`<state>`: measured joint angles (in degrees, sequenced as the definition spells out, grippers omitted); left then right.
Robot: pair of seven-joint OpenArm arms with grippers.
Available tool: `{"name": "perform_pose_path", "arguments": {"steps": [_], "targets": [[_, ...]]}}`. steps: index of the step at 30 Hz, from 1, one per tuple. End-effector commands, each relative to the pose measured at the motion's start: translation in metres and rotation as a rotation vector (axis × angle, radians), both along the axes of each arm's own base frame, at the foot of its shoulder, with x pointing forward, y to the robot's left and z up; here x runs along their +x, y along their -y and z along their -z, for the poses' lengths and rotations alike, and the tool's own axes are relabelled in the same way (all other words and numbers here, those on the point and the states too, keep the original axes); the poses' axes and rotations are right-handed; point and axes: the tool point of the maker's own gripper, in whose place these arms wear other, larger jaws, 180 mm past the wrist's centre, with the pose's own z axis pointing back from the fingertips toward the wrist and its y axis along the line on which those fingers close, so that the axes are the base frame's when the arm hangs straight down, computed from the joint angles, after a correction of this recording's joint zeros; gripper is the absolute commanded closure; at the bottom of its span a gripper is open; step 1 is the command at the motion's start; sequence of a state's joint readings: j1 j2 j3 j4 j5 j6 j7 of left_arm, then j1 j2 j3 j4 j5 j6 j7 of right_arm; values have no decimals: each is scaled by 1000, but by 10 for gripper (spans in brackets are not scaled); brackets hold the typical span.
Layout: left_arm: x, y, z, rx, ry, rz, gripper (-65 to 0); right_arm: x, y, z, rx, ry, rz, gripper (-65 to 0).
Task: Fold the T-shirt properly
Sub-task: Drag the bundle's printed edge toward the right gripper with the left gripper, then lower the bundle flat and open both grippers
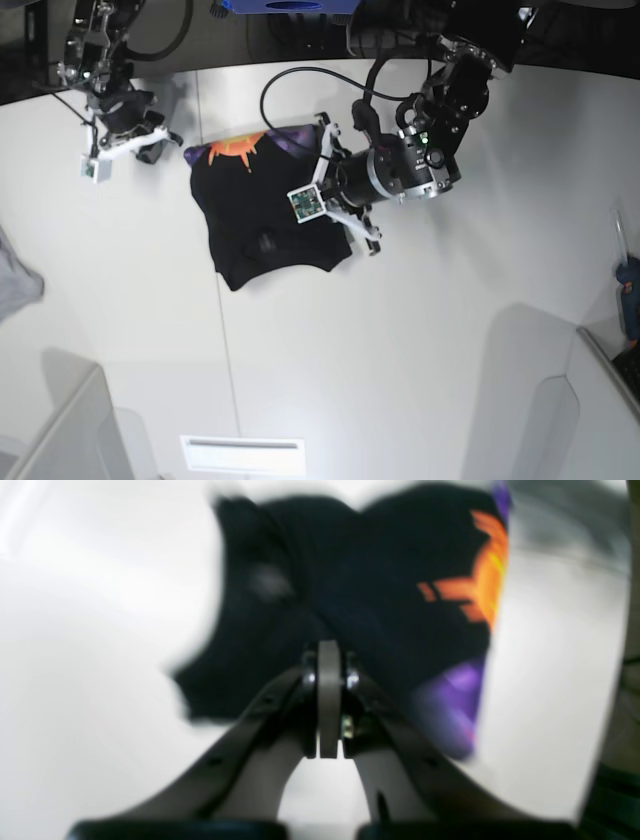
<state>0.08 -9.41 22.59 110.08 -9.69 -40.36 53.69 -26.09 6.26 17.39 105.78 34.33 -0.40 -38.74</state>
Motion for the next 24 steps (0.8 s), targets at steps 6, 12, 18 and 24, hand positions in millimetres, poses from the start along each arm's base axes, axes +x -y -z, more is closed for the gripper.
{"name": "perform_pose_path", "arguments": {"steps": [6,12,18,24], "targets": [[-29,0,16,-29,-83,-16,0,22,11,-19,-44,68,-33,0],[-51,0,41,-12,-173,-14,0,29,9,-22,-41,81,-40,0],[-61,-2,65,-24,-244,-24,0,31,-9,-23,-27,103,-127,0],[-66,-13,72,-10,-253,-23,0,26,-37,-18,5,89,-200,0]]}}
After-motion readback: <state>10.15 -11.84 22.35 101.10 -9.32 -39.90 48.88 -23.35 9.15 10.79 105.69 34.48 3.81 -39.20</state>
